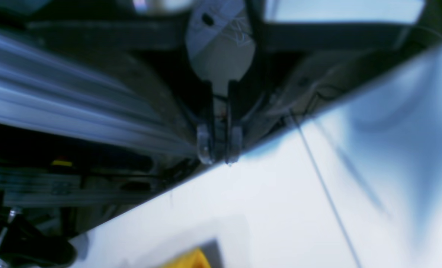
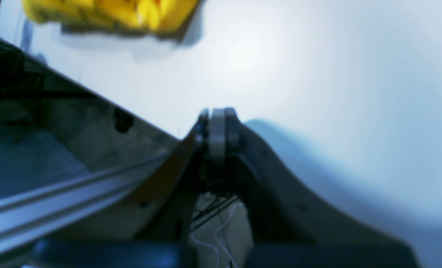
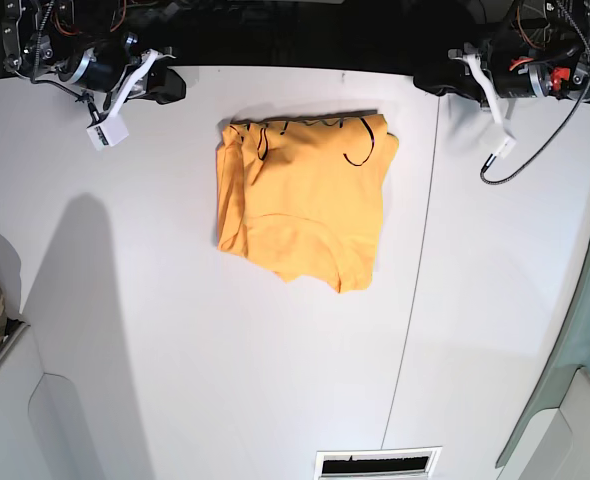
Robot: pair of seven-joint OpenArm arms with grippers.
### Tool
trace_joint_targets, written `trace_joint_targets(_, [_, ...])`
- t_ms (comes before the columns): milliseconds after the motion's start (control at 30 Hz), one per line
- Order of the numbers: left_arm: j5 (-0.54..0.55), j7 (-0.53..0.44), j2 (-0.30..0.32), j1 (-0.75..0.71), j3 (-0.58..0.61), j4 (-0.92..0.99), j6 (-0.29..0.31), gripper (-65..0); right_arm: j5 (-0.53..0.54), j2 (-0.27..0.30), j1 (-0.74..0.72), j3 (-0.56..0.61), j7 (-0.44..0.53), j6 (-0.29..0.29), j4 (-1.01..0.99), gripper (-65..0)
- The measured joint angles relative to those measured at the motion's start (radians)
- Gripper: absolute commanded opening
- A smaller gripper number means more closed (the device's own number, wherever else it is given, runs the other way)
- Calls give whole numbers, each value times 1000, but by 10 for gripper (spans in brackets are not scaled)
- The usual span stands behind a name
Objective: Layout the t-shirt on the table in an organized manner, then fold the t-shirt properly
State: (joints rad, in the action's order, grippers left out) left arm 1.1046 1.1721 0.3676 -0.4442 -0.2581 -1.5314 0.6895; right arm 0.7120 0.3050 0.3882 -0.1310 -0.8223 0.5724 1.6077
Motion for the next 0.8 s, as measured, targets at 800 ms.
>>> trace_joint_targets(800, [-568,-408,-112,-277,156,200,-1,-585,-230,22,182,198,148,5,-328,-650])
